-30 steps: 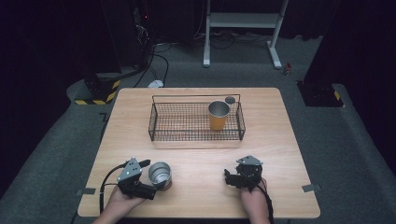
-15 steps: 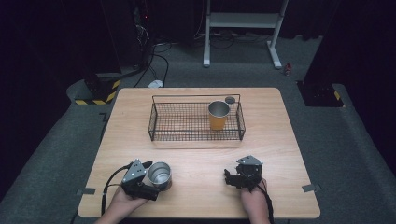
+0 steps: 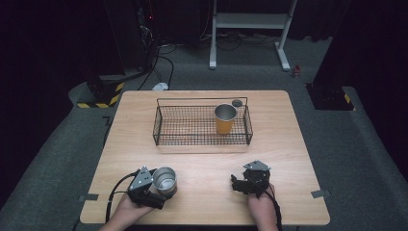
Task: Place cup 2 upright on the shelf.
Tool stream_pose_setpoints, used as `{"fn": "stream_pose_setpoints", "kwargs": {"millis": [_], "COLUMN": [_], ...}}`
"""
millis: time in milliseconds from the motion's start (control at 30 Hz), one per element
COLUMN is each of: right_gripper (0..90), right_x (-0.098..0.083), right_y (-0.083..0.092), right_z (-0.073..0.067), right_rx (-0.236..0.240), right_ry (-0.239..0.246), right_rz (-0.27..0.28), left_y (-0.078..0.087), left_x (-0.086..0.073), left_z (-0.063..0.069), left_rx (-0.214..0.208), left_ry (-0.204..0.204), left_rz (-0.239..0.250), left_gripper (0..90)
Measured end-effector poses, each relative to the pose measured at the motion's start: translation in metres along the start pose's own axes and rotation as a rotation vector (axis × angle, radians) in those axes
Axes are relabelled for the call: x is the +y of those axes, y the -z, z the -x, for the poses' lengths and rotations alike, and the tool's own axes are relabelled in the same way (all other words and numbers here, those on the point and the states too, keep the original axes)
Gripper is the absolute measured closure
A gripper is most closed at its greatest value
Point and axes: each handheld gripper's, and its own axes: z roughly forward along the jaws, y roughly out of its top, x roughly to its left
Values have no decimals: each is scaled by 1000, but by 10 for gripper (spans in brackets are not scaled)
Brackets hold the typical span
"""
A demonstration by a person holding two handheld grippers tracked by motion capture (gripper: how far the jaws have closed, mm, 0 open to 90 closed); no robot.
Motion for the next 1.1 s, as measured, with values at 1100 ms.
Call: {"fn": "stream_pose_setpoints", "kwargs": {"millis": [1100], "right_gripper": [92], "right_x": [0], "right_y": [0], "right_z": [0], "right_rx": [0], "right_ry": [0], "right_rz": [0], "left_y": [1], "left_x": [-4], "left_z": [-3], "left_rx": [-2], "left_ry": [-6], "left_rz": [66], "left_gripper": [179]}}
